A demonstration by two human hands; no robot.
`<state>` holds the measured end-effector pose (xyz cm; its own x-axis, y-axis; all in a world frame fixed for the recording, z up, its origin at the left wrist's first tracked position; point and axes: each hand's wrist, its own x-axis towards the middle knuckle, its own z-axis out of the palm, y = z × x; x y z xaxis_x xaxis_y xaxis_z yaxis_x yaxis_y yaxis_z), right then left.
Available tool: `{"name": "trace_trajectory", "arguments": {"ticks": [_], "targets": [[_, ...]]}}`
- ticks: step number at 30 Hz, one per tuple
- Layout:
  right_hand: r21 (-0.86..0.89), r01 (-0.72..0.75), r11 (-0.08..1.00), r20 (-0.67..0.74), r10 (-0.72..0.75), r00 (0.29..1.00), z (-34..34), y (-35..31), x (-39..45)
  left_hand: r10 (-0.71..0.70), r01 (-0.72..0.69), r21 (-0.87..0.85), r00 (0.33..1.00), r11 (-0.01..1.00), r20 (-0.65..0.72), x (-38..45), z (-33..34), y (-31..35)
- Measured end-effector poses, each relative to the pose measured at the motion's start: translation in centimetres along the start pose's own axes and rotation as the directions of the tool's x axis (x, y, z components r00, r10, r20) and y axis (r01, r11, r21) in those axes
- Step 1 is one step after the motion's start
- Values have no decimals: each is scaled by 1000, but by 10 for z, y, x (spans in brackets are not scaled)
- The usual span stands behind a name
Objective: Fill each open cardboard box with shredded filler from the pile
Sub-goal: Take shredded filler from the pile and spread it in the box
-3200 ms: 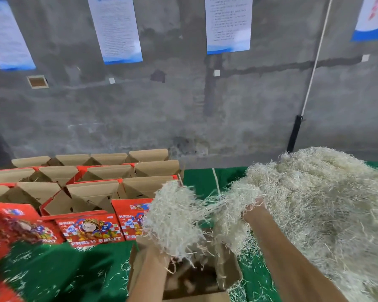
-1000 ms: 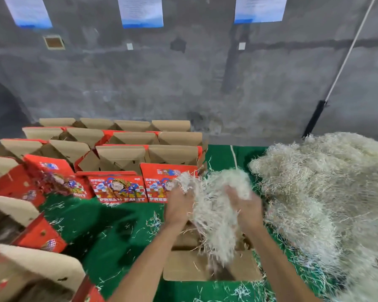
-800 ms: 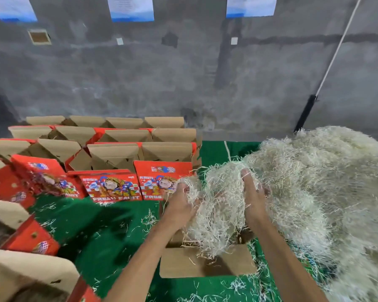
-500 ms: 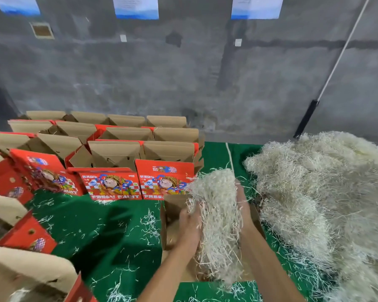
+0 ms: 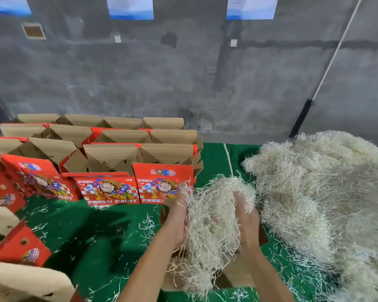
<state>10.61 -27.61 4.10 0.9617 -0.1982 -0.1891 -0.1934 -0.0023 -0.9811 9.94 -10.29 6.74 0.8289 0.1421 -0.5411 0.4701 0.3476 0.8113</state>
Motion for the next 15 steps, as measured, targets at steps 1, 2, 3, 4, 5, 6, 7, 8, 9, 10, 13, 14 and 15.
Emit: {"name": "trace_trajectory", "arguments": {"ticks": [1, 2, 3, 4, 5, 6, 7, 8, 9, 10, 13, 14, 15], "targets": [[-102, 57, 993, -84, -66, 994, -2, 0, -3, 54, -53, 47, 998, 998, -33, -3, 5, 2], [-181, 140, 973, -100, -160, 982, -4, 1, -8, 106, -102, 74, 993, 992, -53, -5, 10, 1], [-226, 208, 952, -84, -232, 969, -2, 3, -13, 139, -135, 80, 989, 988, -45, -9, 17, -1], [-209, 251, 945, -11, -259, 966, 4, 6, -16, 202, -199, 110, 979, 974, -20, -11, 25, -3], [-170, 252, 953, 57, -245, 968, 13, 7, -20, 257, -252, 184, 966, 950, 0, -19, 32, -6], [-138, 231, 963, 94, -219, 971, 20, 6, -24, 307, -305, 251, 951, 918, 32, -20, 39, -11], [-73, 209, 975, 66, -204, 977, 26, 6, -26, 344, -340, 311, 938, 888, 42, -23, 43, -13], [26, 188, 982, 5, -188, 982, 29, 3, -27, 384, -368, 337, 923, 867, 22, -20, 46, -16], [115, 180, 977, -70, -172, 983, 31, 0, -25, 387, -365, 356, 922, 860, 10, -22, 47, -15], [180, 173, 968, -112, -155, 982, 31, -3, -22, 368, -348, 351, 930, 869, 11, -22, 44, -16], [152, 71, 986, -85, -59, 995, 23, -11, -10, 287, -260, 354, 958, 898, -24, -15, 29, -16], [144, 32, 989, -90, -19, 996, 18, -10, -5, 337, -302, 365, 941, 880, -35, -9, 22, -17], [146, 29, 989, -95, -16, 995, 11, -9, 1, 406, -364, 374, 913, 853, -37, -5, 15, -16]]}}
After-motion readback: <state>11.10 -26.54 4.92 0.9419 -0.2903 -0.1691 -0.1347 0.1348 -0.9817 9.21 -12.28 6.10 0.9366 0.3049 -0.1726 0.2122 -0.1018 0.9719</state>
